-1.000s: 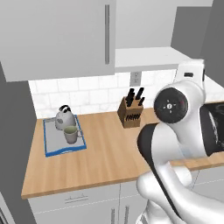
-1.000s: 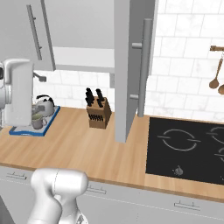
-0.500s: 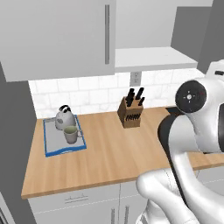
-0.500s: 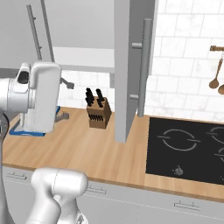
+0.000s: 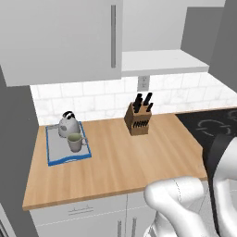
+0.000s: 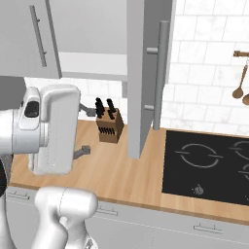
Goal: Pick the kettle from the counter and place it on the tray. Then pick the mug from the cabinet and place it on the tray. Then close the cabinet doors.
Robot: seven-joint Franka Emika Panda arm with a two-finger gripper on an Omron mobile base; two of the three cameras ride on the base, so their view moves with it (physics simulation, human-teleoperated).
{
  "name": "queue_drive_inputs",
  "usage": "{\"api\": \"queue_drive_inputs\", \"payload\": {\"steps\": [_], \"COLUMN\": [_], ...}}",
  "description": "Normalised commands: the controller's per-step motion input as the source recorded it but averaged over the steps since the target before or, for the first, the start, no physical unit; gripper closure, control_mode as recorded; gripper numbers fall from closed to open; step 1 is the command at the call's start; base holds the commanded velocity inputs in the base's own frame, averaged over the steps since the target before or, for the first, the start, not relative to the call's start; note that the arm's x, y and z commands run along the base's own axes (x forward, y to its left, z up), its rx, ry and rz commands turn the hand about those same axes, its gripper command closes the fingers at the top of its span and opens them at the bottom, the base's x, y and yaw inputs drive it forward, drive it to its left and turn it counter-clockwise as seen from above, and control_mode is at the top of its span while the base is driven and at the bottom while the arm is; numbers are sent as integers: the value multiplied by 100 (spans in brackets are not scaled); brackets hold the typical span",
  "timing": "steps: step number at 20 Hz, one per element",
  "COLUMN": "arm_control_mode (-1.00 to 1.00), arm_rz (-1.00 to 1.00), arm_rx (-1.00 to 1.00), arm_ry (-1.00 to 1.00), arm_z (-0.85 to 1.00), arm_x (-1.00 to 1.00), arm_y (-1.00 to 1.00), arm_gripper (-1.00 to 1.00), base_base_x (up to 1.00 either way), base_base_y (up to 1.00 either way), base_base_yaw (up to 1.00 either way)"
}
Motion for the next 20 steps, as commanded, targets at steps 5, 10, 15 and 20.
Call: {"api": "queue_drive_inputs", "payload": {"steps": [5, 10, 15, 20], "arm_control_mode": [-100, -100, -100, -100], "arm_rz": [0, -2, -3, -1], "arm_rx": [0, 0, 0, 0], "arm_ry": [0, 0, 4, 11], "arm_z": [2, 0, 0, 1], "arm_x": [-55, -28, -1, 12], "arm_y": [-72, -72, -64, -54], "arm_gripper": [-100, -100, -100, -100], "base_base_x": [0, 0, 0, 0], "base_base_y": [0, 0, 0, 0], "base_base_yaw": [0, 0, 0, 0]}}
